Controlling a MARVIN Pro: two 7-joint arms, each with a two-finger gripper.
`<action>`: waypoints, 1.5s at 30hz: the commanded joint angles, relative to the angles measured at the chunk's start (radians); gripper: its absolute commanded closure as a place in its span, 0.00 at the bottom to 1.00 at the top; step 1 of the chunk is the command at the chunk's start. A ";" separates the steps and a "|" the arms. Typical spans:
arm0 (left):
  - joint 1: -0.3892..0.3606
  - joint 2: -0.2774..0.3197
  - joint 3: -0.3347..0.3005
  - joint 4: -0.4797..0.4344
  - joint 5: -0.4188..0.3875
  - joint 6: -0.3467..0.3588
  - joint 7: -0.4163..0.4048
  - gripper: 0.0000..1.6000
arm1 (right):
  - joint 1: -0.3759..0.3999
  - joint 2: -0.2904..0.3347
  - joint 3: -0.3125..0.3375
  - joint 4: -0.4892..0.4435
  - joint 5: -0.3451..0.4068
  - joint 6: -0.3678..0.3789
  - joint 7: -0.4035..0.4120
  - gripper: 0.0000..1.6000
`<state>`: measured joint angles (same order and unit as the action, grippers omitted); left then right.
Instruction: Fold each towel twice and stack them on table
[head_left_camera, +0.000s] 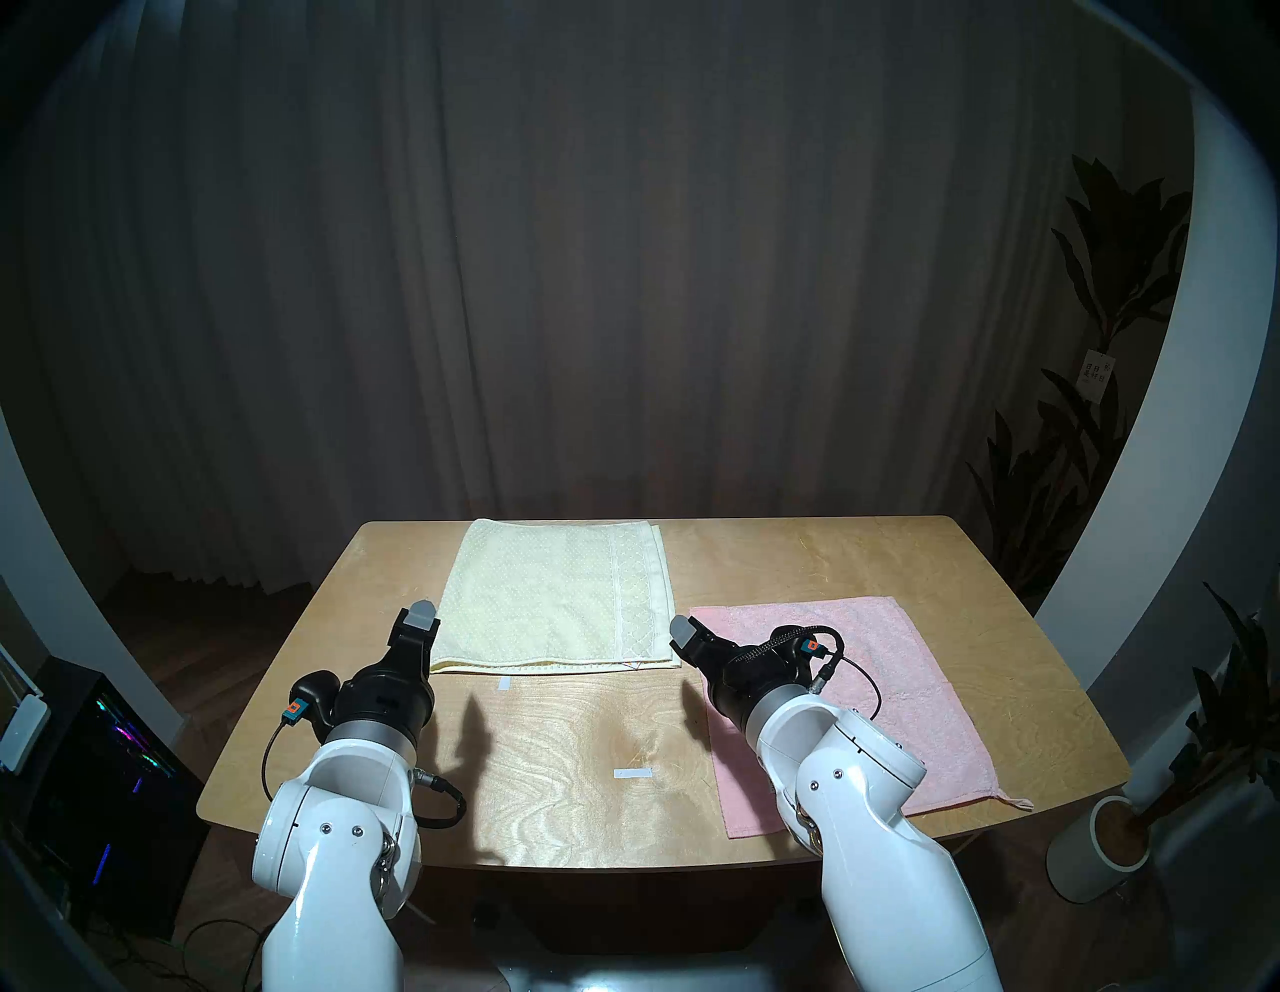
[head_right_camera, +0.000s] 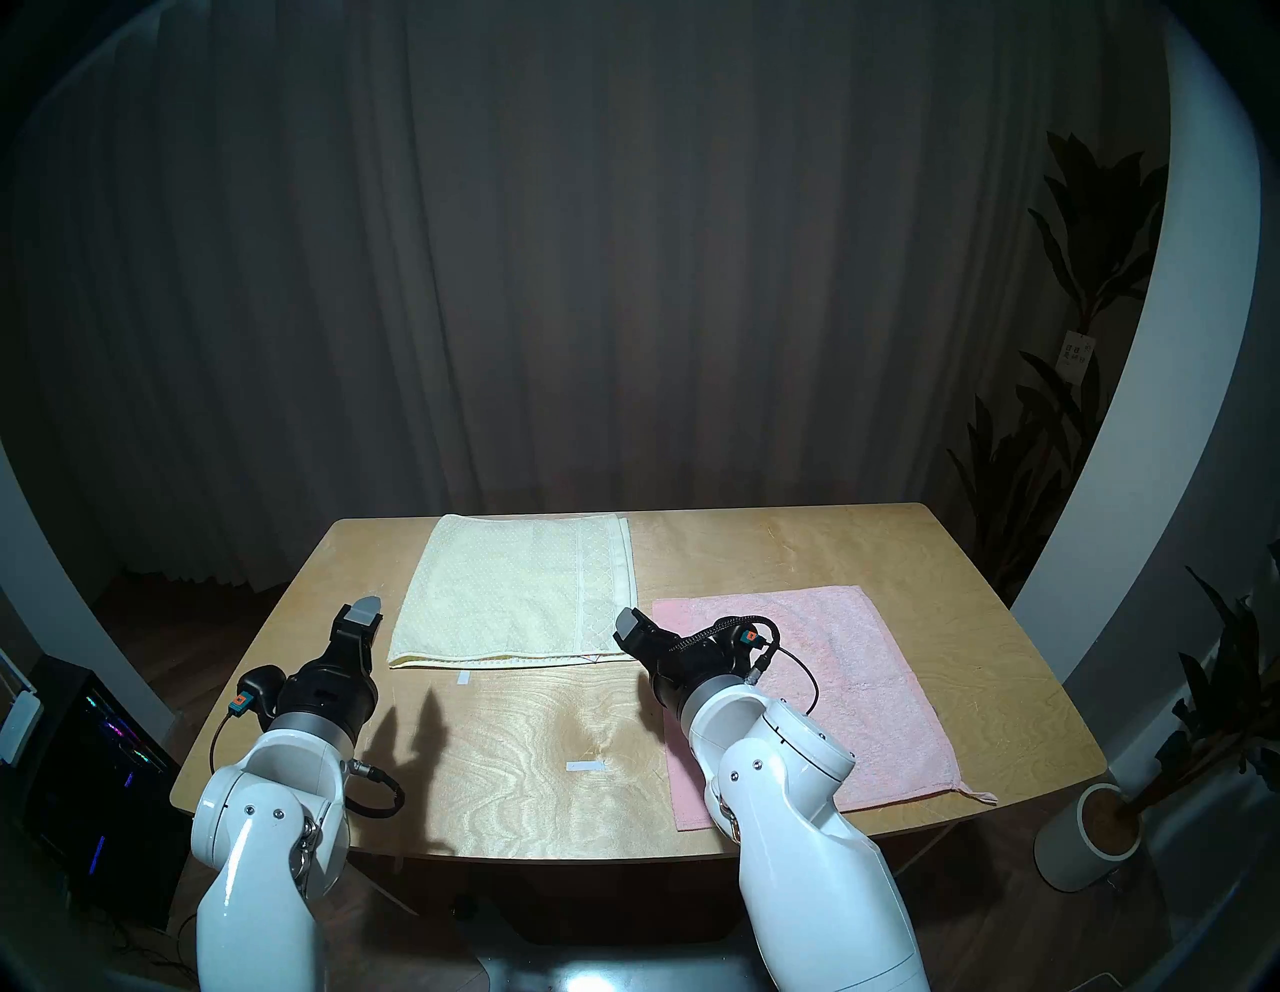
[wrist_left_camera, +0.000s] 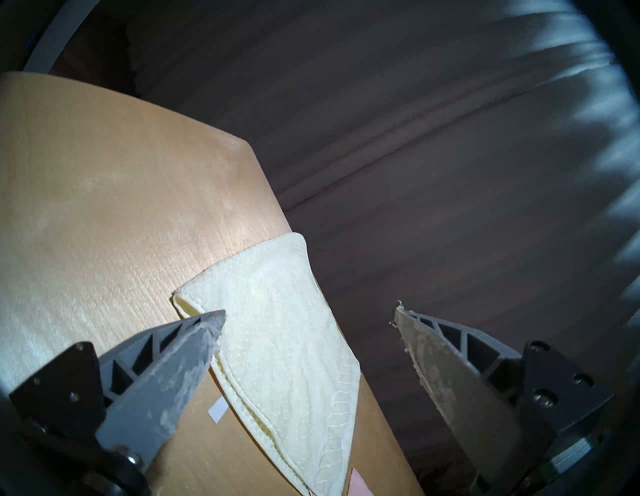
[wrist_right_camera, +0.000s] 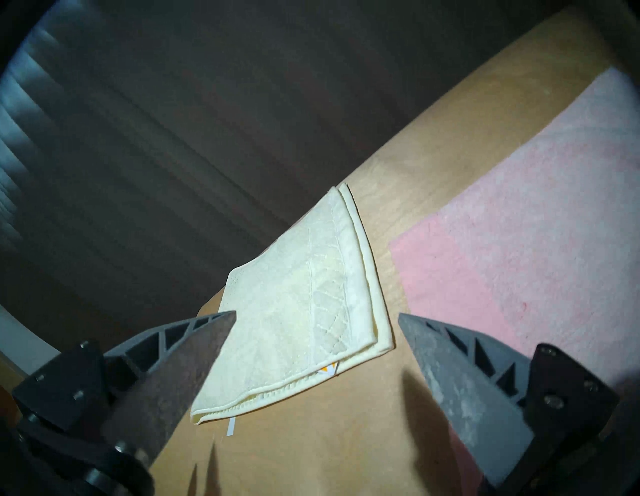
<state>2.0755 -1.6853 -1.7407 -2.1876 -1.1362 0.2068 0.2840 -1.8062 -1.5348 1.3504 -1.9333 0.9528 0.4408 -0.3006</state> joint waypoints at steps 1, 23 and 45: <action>-0.019 -0.010 -0.022 -0.021 -0.088 0.030 -0.016 0.00 | 0.074 -0.019 -0.004 0.005 0.189 0.037 -0.113 0.00; -0.041 0.023 -0.082 0.093 -0.311 0.182 -0.099 0.00 | 0.127 -0.018 -0.042 0.001 0.574 -0.126 -0.499 0.00; -0.086 0.046 -0.091 0.182 -0.296 0.192 -0.084 0.00 | 0.135 0.008 -0.124 0.087 0.484 -0.269 -0.359 0.00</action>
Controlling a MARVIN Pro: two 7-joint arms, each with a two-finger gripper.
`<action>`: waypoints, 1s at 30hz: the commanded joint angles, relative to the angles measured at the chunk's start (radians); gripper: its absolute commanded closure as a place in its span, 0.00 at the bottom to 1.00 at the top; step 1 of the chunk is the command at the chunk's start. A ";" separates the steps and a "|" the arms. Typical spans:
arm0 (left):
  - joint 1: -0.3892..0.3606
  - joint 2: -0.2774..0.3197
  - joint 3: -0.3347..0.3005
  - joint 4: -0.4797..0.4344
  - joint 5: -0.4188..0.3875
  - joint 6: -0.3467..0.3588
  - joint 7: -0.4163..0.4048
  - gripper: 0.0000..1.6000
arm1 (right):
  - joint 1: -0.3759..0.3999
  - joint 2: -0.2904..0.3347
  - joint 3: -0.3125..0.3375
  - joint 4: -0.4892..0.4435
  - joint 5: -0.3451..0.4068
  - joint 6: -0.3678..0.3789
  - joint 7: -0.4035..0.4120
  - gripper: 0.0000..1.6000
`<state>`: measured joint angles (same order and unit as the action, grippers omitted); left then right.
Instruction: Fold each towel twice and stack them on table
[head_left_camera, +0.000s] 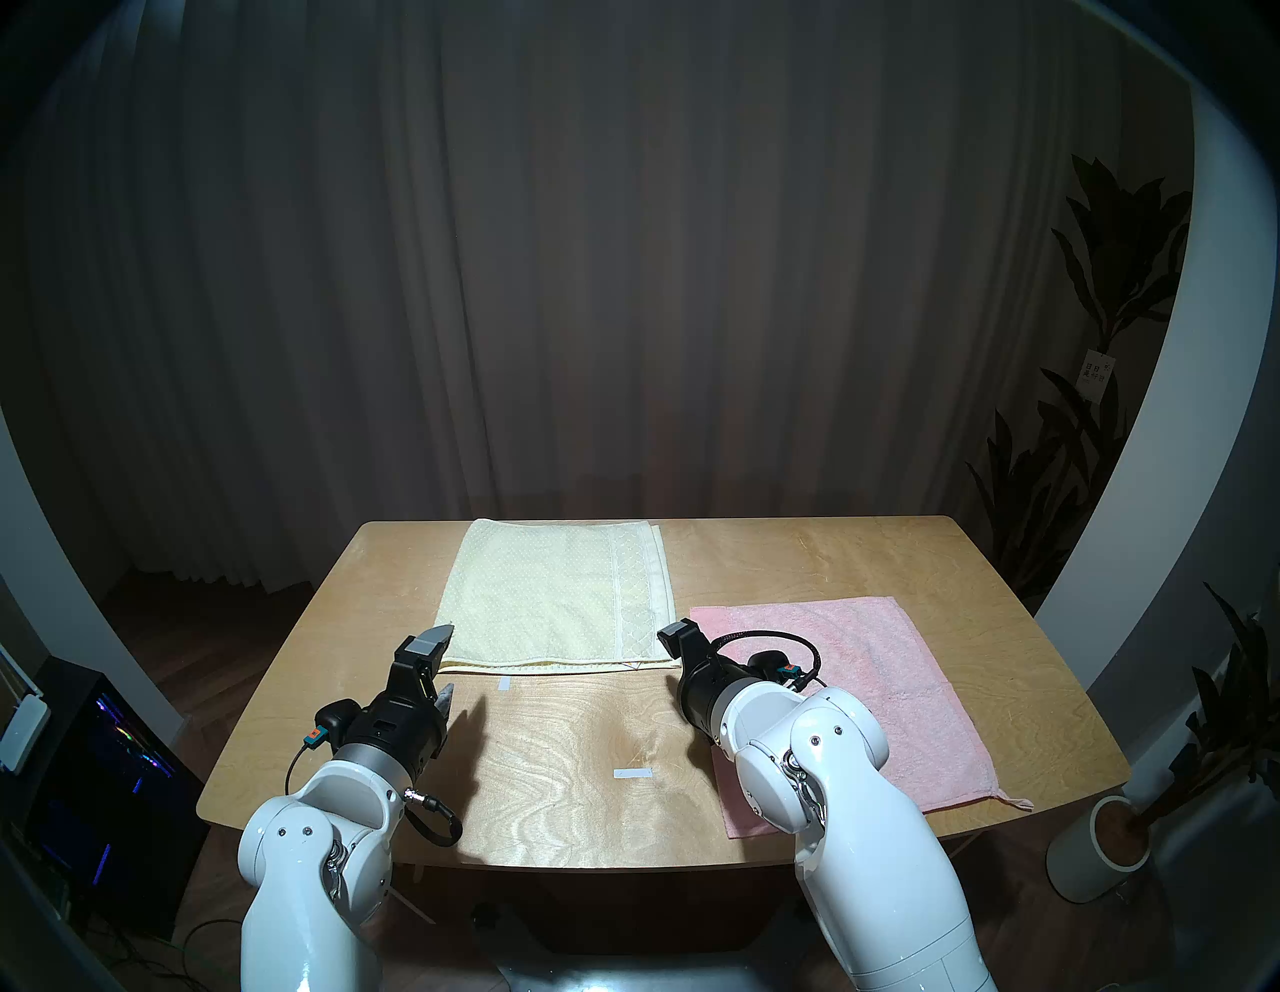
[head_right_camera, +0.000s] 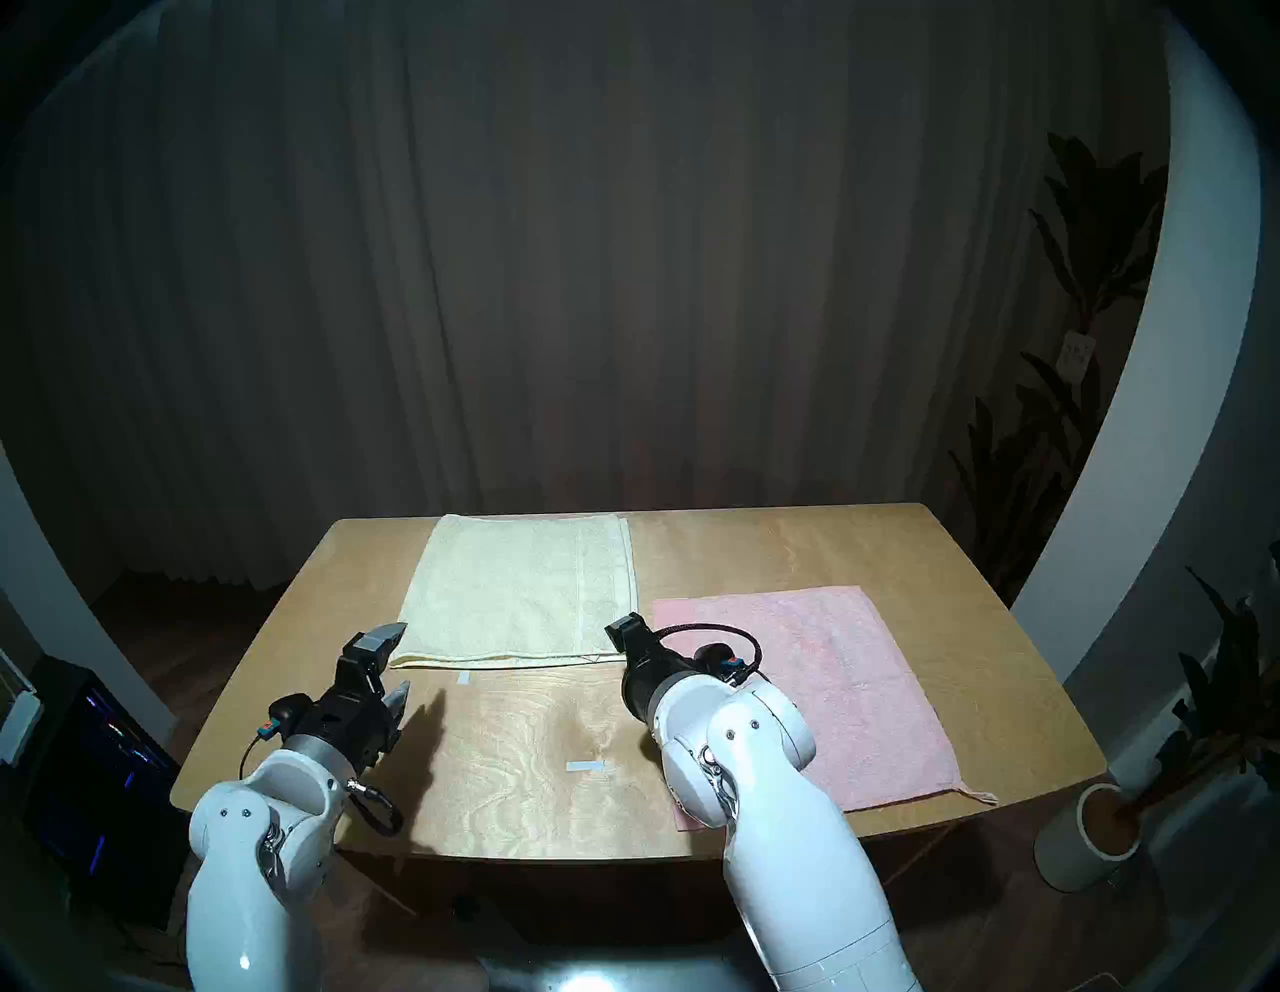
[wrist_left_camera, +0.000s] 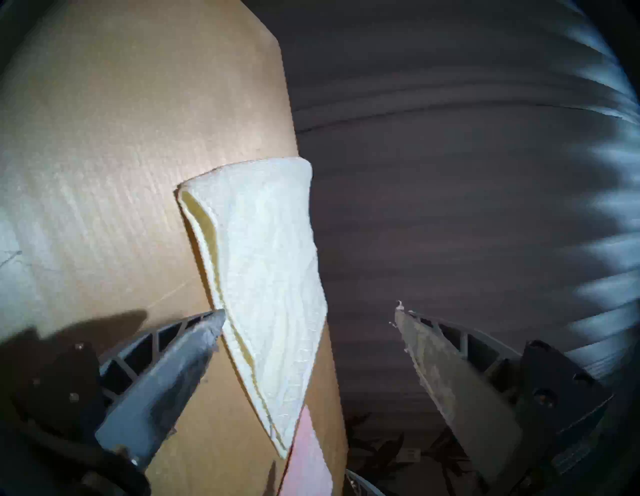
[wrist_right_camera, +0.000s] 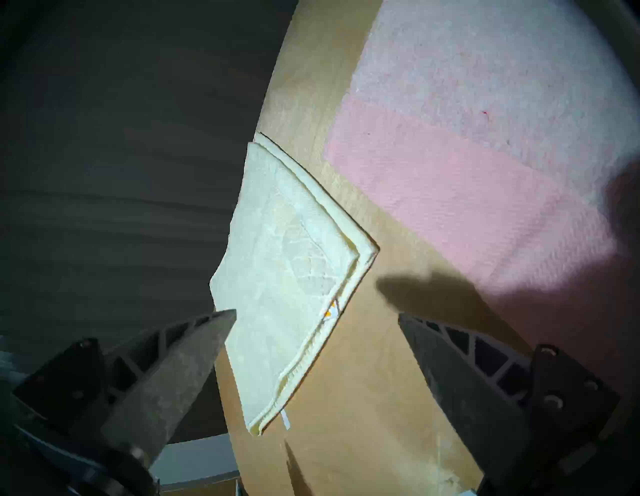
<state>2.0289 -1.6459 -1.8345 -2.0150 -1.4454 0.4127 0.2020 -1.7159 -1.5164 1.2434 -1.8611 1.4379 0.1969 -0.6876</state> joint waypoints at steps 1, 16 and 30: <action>-0.044 0.007 0.003 0.014 0.014 -0.014 0.001 0.00 | 0.051 -0.012 -0.021 0.022 -0.001 -0.027 0.029 0.00; -0.132 0.036 0.024 0.055 0.041 -0.013 0.091 0.00 | 0.123 -0.037 -0.029 0.115 0.006 -0.045 -0.008 0.00; -0.161 0.056 0.000 0.146 0.008 -0.004 0.079 0.00 | 0.165 -0.051 -0.024 0.174 0.057 -0.046 -0.032 0.00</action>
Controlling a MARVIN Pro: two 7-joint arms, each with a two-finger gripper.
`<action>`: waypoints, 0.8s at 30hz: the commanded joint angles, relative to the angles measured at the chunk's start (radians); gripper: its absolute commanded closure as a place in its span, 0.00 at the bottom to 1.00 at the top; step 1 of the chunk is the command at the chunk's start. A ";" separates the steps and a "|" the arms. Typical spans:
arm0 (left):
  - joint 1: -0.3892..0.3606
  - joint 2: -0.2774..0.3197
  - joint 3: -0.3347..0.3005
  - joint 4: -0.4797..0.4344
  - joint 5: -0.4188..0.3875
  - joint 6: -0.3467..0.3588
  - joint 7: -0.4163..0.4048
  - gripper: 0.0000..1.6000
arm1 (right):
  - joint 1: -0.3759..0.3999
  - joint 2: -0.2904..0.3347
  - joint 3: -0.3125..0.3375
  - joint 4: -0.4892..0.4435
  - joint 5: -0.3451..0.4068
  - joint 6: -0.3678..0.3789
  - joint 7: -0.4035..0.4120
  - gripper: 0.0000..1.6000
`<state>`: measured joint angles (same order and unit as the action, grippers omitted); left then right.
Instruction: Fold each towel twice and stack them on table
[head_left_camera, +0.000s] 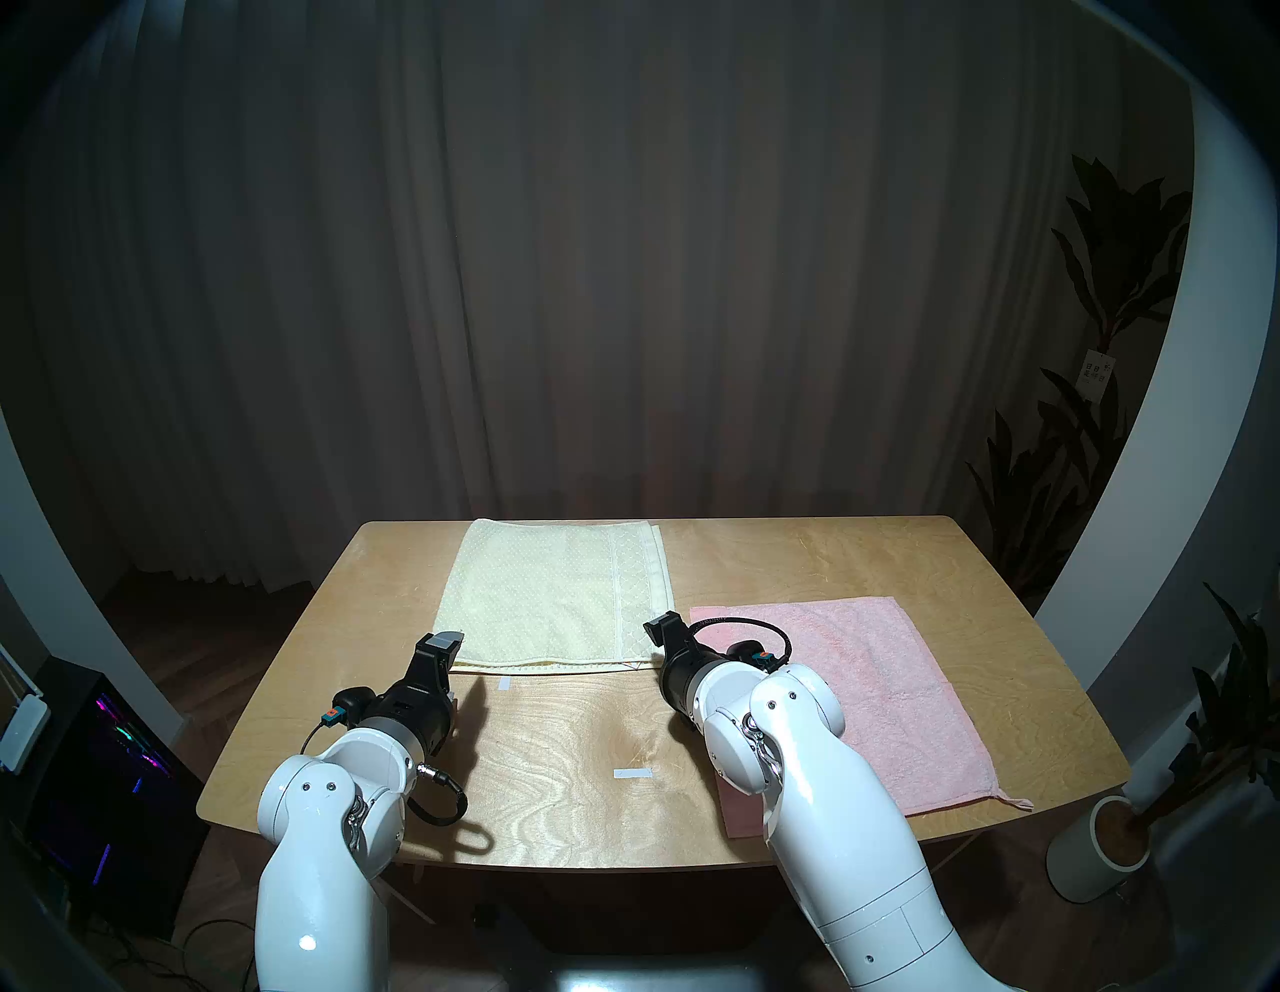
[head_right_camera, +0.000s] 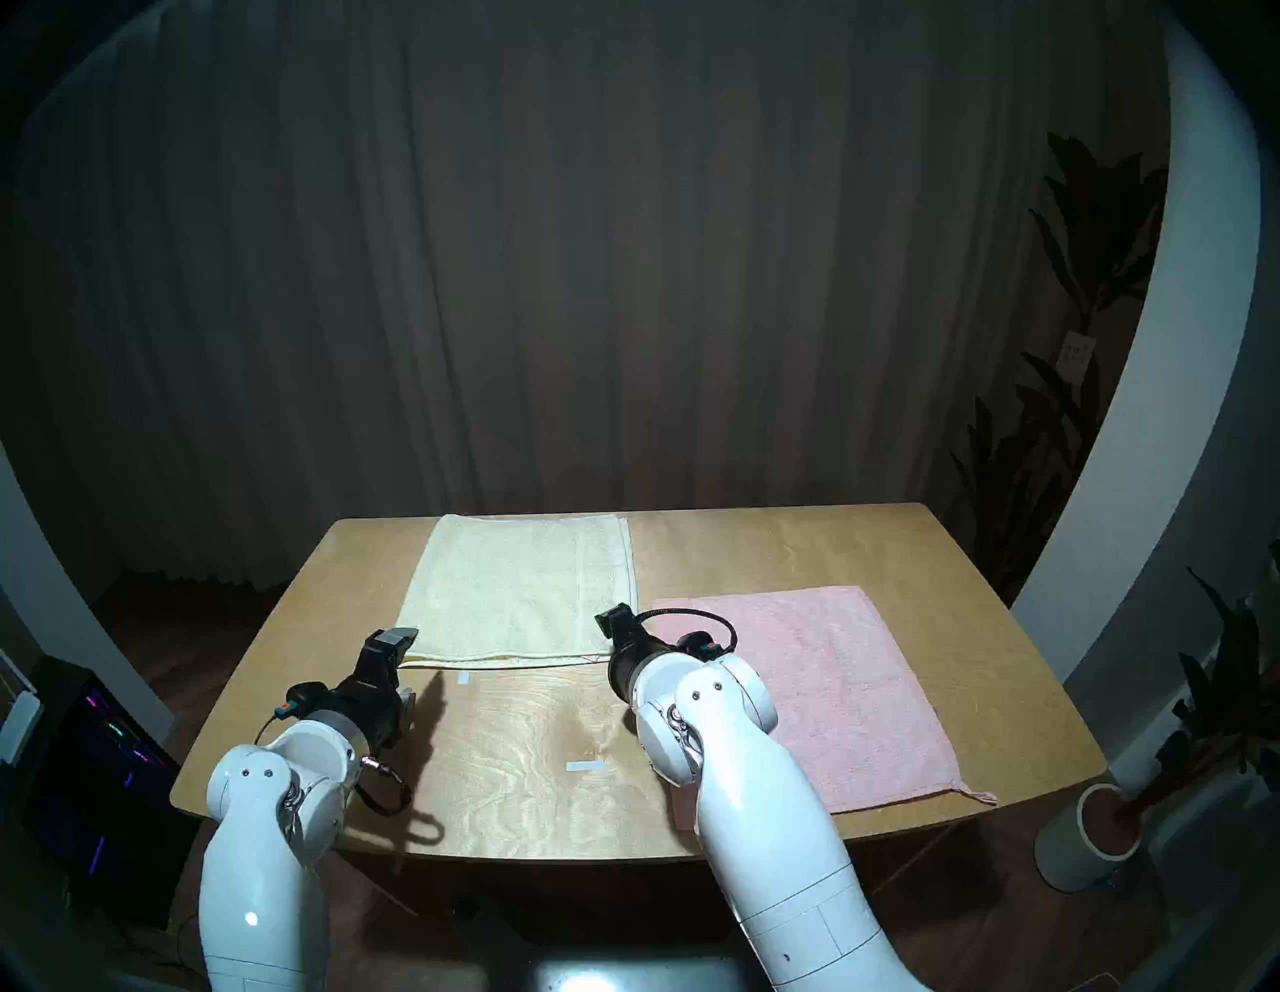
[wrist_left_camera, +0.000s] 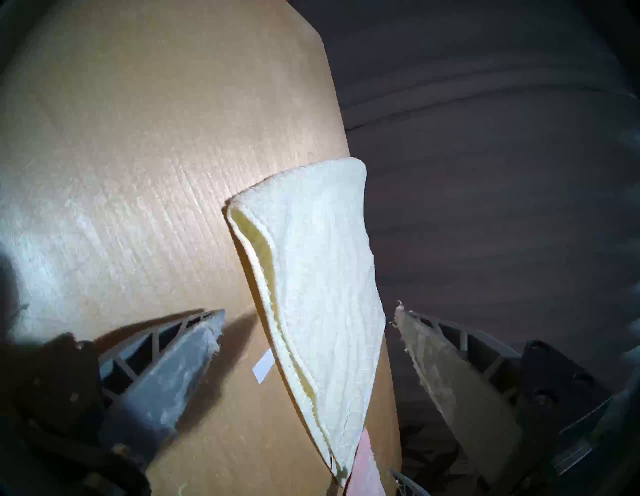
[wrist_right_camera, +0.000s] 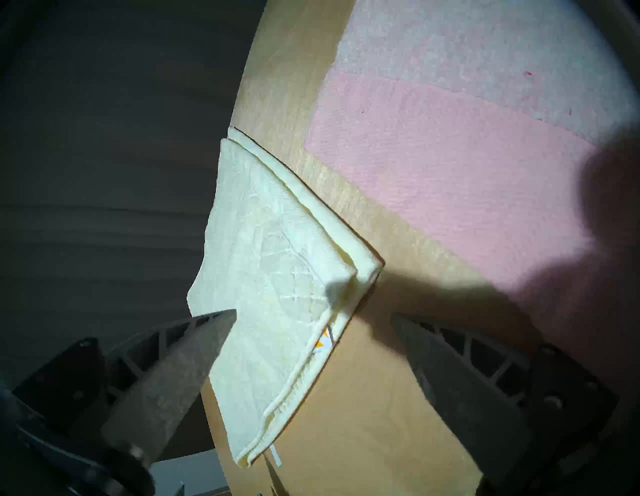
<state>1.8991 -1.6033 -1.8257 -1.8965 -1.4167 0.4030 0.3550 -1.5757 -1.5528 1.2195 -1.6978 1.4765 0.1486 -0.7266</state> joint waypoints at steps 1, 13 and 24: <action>-0.034 0.016 -0.010 0.033 -0.021 0.006 -0.080 0.00 | 0.025 -0.016 0.000 0.014 0.018 0.002 0.009 0.00; -0.110 0.063 -0.020 0.132 -0.010 0.013 -0.086 0.00 | 0.053 -0.019 -0.024 0.048 0.019 -0.025 0.008 0.00; -0.175 0.105 -0.010 0.220 0.003 0.055 -0.074 0.00 | 0.088 -0.028 -0.046 0.094 0.015 -0.067 -0.003 0.00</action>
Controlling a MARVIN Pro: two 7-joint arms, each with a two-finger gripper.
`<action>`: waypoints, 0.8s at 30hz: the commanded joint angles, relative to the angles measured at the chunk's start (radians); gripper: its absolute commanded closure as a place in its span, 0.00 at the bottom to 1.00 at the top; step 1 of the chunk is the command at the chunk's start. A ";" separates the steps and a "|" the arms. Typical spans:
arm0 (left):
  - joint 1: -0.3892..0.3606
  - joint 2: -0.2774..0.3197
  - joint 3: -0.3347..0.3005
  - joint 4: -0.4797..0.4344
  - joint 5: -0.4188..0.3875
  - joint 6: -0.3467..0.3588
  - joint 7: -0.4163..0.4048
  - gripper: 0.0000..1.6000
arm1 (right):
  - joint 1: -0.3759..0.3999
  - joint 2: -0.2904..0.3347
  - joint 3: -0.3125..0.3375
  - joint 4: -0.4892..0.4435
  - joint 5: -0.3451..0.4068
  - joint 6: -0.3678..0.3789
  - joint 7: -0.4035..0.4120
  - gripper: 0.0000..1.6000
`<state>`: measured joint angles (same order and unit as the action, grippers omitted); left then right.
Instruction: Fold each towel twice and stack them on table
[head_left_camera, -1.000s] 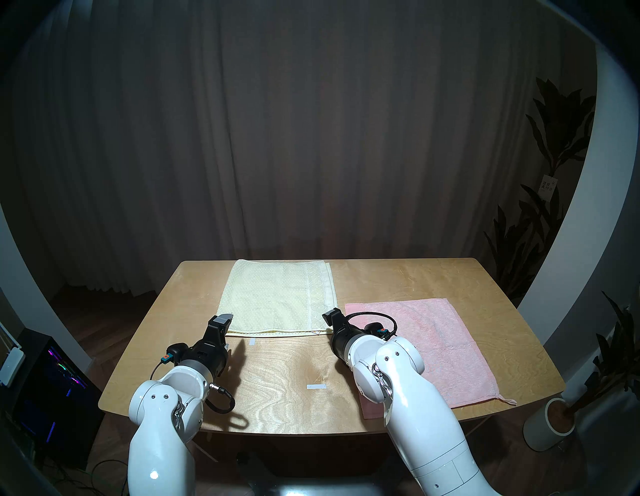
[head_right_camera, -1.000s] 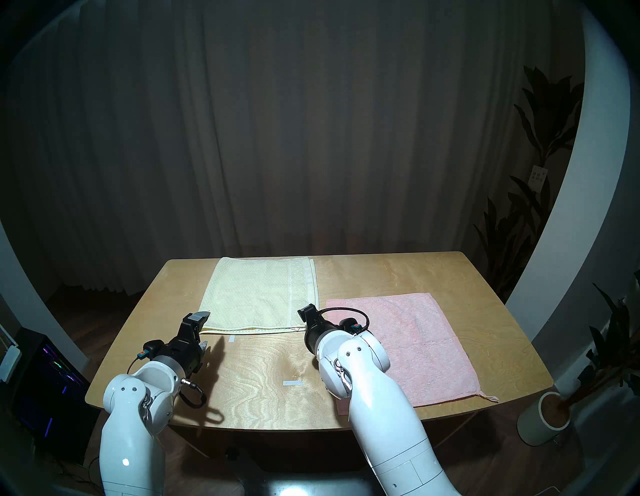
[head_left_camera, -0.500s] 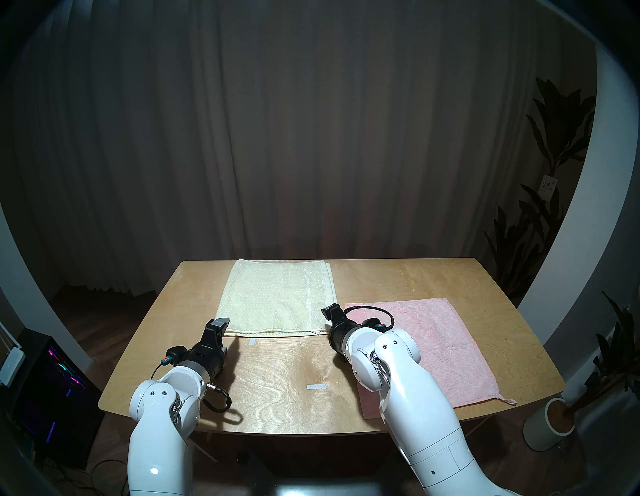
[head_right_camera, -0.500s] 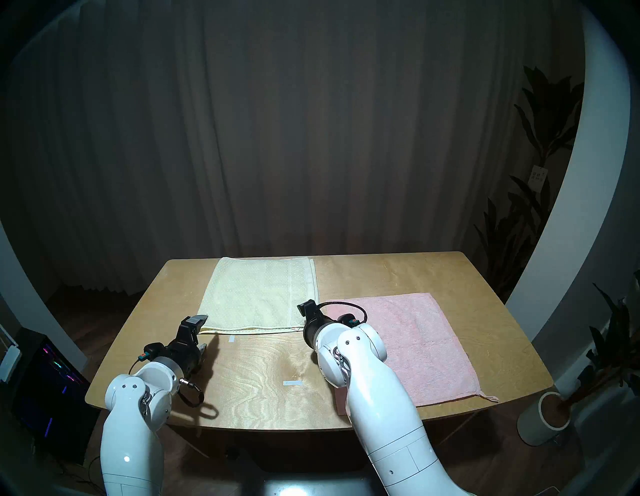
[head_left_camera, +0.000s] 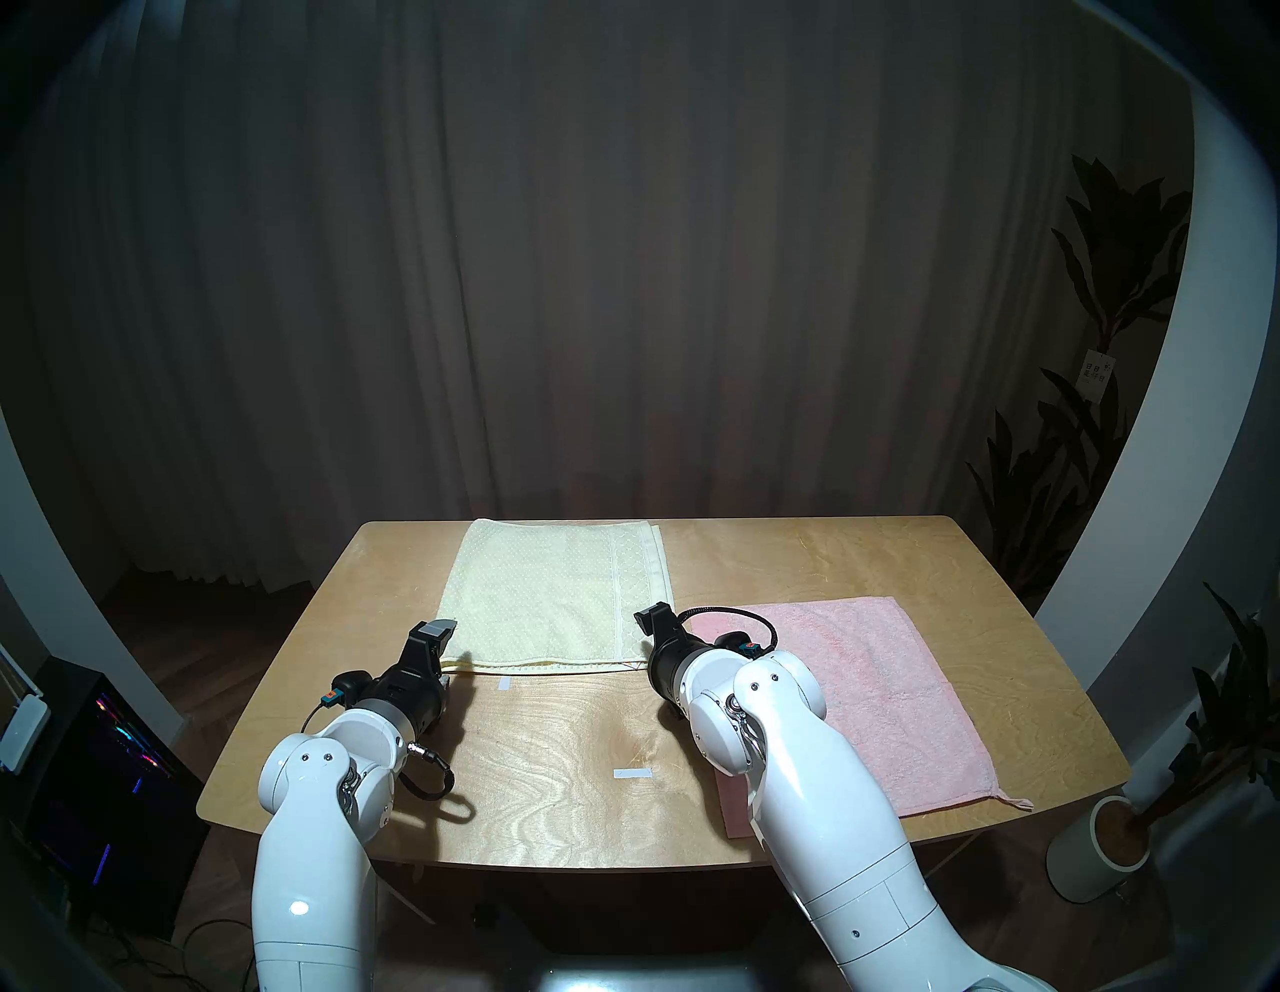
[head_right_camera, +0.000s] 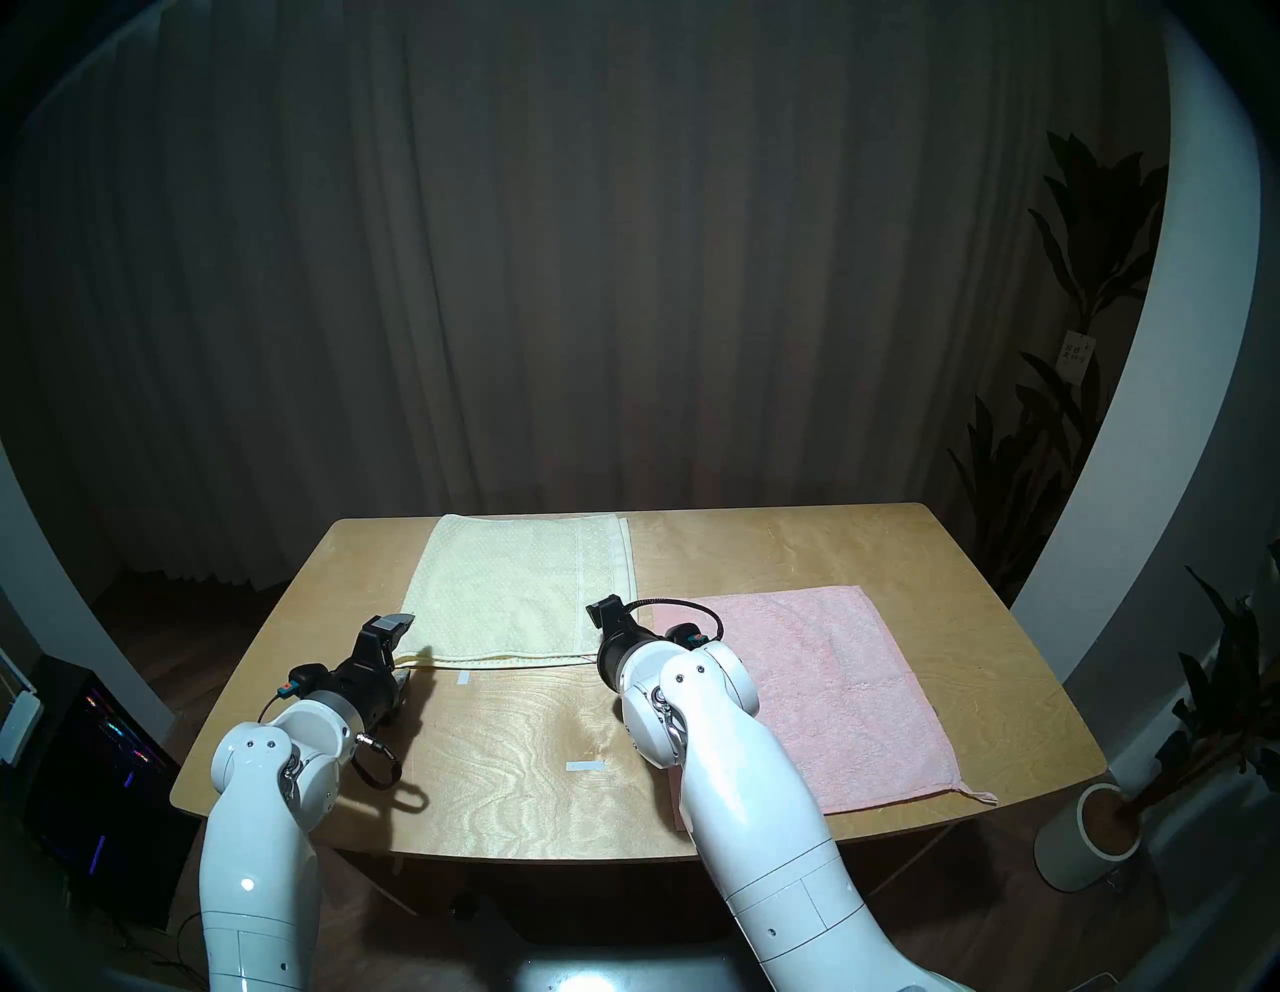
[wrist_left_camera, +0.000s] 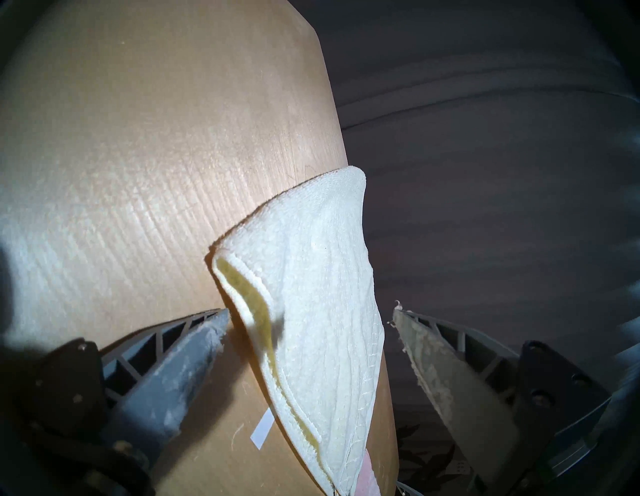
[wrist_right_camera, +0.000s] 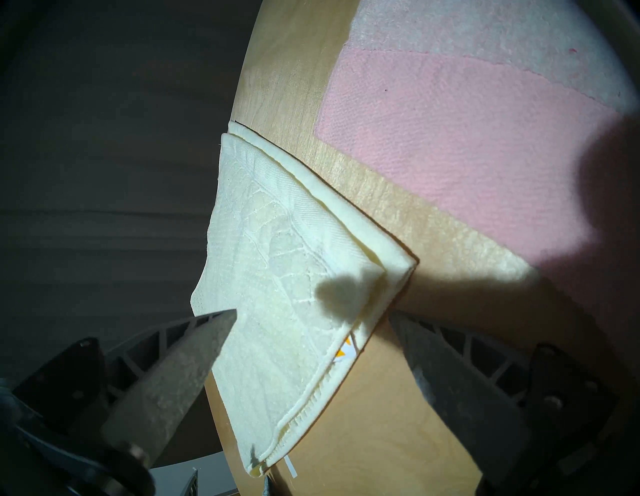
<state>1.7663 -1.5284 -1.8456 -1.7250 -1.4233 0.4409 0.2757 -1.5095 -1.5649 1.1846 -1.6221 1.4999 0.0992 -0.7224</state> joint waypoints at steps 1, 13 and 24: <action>-0.046 0.033 0.012 0.057 0.011 0.023 0.008 0.00 | 0.026 -0.017 -0.013 0.025 -0.010 -0.023 -0.008 0.00; -0.070 0.050 0.024 0.115 0.025 0.030 0.008 0.00 | 0.065 -0.030 -0.029 0.099 -0.028 -0.043 -0.001 0.00; -0.077 0.052 0.023 0.126 0.021 0.035 0.026 0.74 | 0.083 -0.037 -0.035 0.139 -0.034 -0.056 0.000 0.56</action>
<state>1.6802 -1.4754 -1.8179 -1.6258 -1.4042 0.4786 0.2888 -1.4340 -1.5906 1.1490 -1.4928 1.4627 0.0475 -0.7234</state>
